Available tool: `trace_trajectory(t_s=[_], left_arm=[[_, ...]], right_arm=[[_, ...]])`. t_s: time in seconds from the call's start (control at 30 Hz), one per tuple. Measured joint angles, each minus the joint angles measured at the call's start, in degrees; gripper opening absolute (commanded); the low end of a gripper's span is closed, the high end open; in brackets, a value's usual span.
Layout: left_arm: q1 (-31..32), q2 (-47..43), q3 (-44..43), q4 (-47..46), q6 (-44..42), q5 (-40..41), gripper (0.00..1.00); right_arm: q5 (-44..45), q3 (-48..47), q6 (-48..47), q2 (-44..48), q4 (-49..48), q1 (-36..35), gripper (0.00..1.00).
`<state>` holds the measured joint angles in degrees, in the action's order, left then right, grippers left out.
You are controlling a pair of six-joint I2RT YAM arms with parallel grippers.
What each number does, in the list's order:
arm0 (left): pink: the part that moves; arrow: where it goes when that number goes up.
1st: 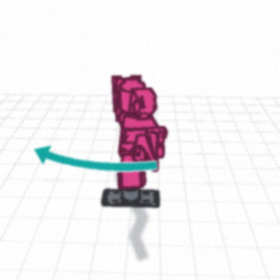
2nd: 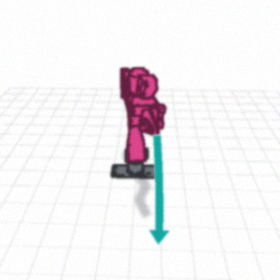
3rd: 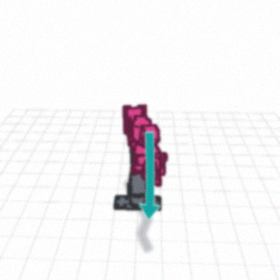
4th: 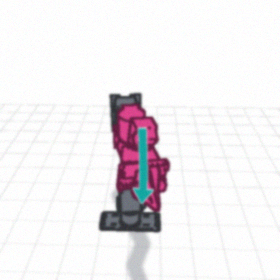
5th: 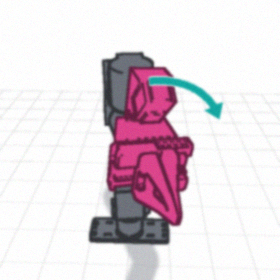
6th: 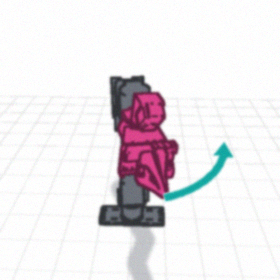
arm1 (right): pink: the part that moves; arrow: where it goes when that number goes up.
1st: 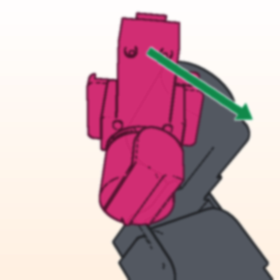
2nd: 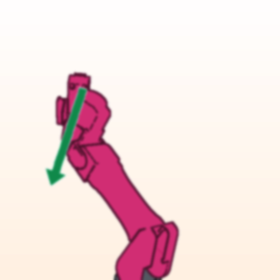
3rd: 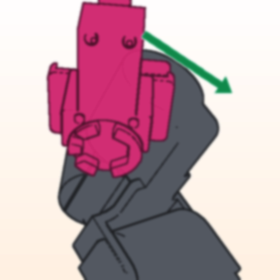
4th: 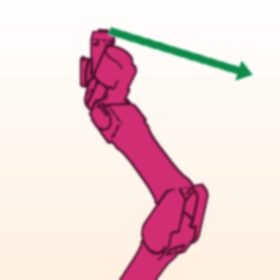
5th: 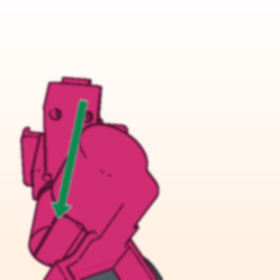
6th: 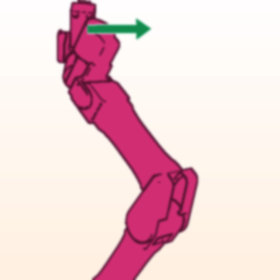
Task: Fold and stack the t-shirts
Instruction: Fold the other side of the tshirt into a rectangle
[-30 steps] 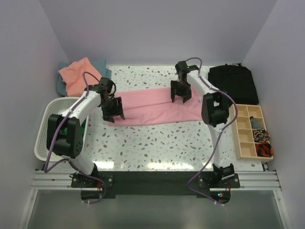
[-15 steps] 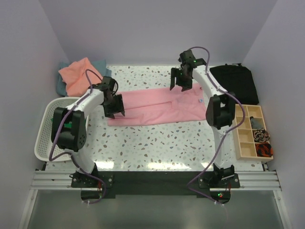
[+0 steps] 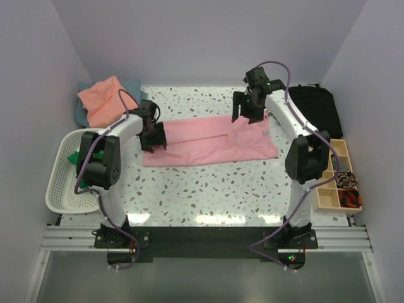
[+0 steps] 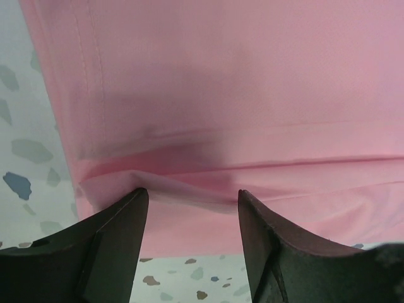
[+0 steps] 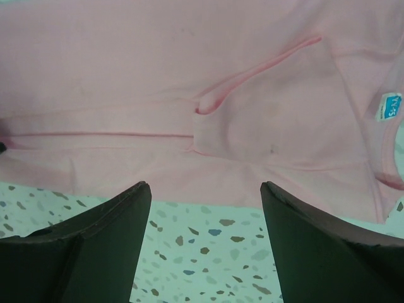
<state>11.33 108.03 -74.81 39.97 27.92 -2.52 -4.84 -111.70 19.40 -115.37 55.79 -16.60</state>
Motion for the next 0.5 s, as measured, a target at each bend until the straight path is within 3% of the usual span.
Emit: trace_trajectory(t_s=[0.27, 0.5], left_arm=[[-1.11, 6.19, -8.11, -1.73, -0.07, 0.52, 0.64], [-3.52, 8.44, -17.64, -0.52, -0.76, 1.27, 0.67]], right_arm=[[3.28, 7.21, 1.44, 0.02, 1.20, 0.66, 0.76], [5.44, 11.91, 4.39, 0.07, 0.96, 5.40, 0.77]])
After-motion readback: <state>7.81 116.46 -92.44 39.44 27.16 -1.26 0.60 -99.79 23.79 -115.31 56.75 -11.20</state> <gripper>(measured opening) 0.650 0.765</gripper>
